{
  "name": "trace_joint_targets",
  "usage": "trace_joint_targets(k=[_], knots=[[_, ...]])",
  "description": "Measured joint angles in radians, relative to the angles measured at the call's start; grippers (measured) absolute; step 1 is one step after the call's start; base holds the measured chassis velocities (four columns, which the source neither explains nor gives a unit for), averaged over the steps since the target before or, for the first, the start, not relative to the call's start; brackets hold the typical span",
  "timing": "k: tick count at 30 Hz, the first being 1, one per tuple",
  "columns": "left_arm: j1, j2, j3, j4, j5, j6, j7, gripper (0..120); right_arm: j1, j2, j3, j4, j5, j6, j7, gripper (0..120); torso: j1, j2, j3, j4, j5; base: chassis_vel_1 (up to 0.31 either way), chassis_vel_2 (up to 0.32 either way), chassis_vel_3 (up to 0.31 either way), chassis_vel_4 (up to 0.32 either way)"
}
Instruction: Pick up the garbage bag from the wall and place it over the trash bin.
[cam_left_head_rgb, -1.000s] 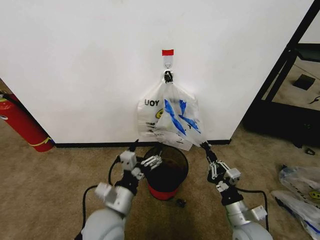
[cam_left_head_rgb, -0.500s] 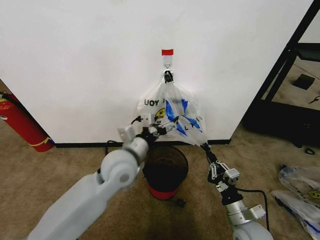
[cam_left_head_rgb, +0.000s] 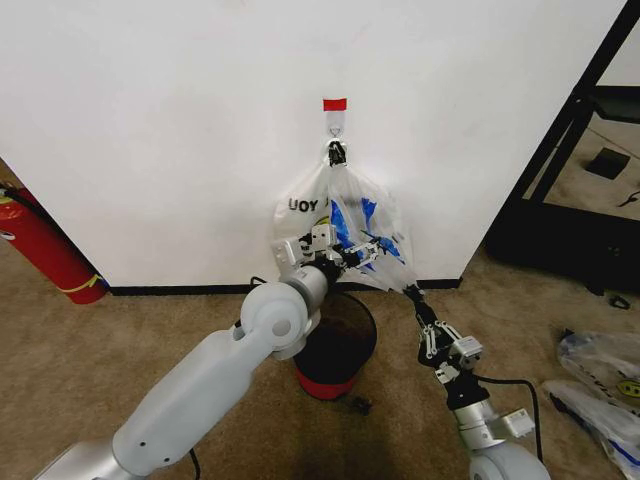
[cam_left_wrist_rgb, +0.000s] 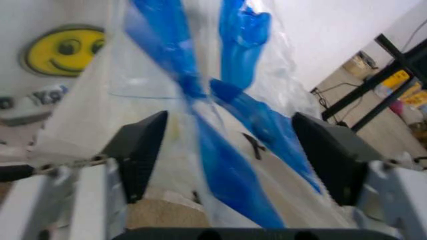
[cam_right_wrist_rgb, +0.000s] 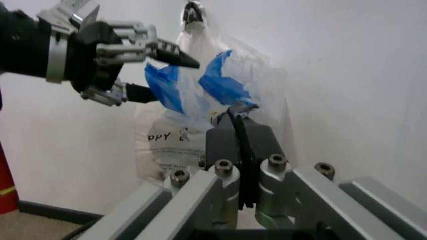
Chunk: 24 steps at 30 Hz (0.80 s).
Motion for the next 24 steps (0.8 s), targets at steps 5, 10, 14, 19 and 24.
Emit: trace_joint_targets(k=[5,10,14,19,24], knots=[[0.003,0.003,-0.007,0.003,0.017,-0.021,0.003,50,-0.001,-0.002,0.002,0.001,0.003,0.001,0.0,0,0.0,0.0,0.0,0.0,0.0,0.0,0.0,0.0,0.0],[0.013,0.005,-0.003,-0.003,0.036,-0.034,0.011,34,0.001,-0.001,-0.001,-0.002,0.003,0.001,0.0,0,0.0,0.0,0.0,0.0,-0.0001,0.0,0.0,0.0,0.0],[0.015,0.007,-0.001,-0.005,0.039,-0.037,0.012,22,0.001,-0.002,-0.002,-0.002,0.003,0.001,0.0,0,0.0,0.0,0.0,0.0,-0.0001,0.0,0.0,0.0,0.0],[0.013,0.007,-0.001,-0.008,0.045,-0.042,0.011,1,0.0,-0.006,0.0,0.0,0.004,0.001,0.001,0,0.0,0.0,0.0,0.0,-0.0001,0.0,0.0,0.0,0.0],[0.011,0.019,-0.009,-0.031,0.056,-0.049,0.012,0,-0.002,-0.009,0.006,0.005,0.004,0.0,0.003,0,0.0,0.0,0.0,0.0,-0.0001,0.0,0.0,0.0,0.0]])
